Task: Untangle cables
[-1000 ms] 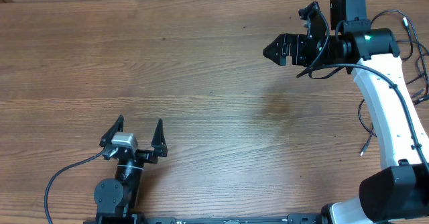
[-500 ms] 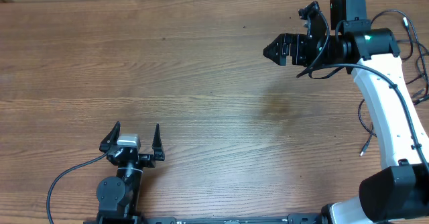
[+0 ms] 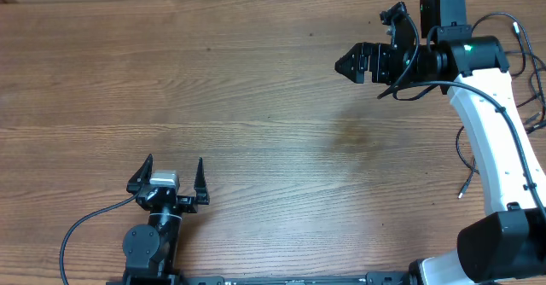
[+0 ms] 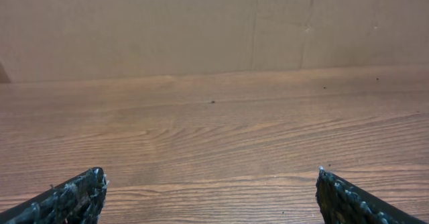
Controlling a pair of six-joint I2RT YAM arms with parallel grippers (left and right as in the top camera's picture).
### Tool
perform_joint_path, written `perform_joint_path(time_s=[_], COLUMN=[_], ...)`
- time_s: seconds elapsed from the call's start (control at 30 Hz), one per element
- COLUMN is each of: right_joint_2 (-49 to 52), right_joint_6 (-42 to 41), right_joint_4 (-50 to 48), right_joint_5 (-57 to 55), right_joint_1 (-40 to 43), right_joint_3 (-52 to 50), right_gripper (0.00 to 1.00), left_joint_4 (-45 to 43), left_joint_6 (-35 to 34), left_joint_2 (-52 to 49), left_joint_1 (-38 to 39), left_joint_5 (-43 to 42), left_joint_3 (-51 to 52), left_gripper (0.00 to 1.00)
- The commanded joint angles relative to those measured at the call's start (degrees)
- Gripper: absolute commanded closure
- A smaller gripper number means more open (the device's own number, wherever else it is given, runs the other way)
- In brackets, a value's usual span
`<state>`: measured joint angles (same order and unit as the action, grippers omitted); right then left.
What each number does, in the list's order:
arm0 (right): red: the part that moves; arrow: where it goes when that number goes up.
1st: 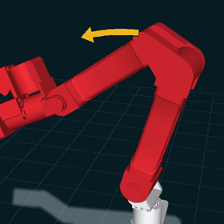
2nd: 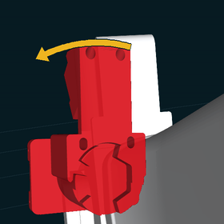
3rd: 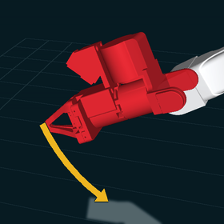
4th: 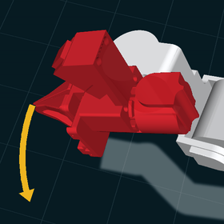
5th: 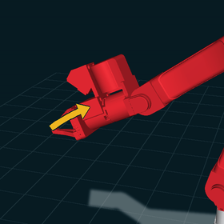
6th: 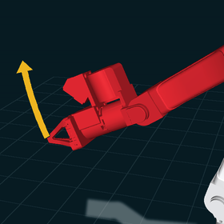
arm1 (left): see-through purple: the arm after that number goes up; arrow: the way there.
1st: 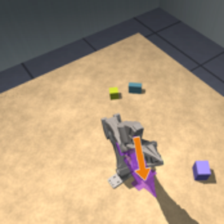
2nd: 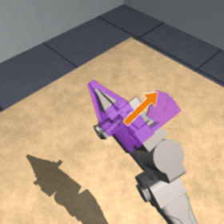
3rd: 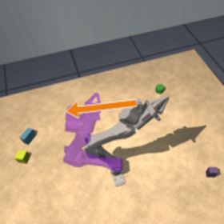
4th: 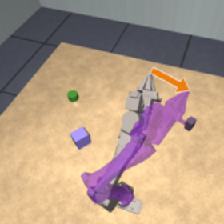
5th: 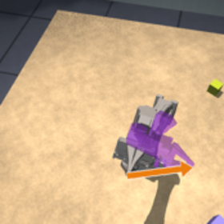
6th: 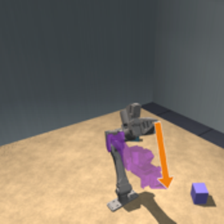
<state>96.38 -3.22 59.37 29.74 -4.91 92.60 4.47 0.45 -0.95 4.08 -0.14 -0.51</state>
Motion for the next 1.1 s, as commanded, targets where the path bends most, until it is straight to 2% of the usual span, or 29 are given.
perform_joint_path(time_s=[0.0,0.77,1.07], right_joint_2=[-1.7,-1.7,-8.1], right_joint_6=[0.0,0.0,0.0], right_joint_4=[-0.3,-0.3,-0.3], right_joint_5=[-0.2,-1.3,-11.8], right_joint_1=[0.1,0.1,0.1], right_joint_3=[-0.3,-0.3,-0.4], right_gripper=[0.00,0.00,0.00], left_joint_4=[0.0,0.0,0.0], left_joint_6=[1.3,1.3,1.3], left_joint_2=[0.7,0.7,0.7], left_joint_1=[-0.4,-0.4,-0.4], left_joint_5=[0.7,0.7,0.7], left_joint_3=[0.2,0.2,0.2], left_gripper=[0.01,0.01,0.00])
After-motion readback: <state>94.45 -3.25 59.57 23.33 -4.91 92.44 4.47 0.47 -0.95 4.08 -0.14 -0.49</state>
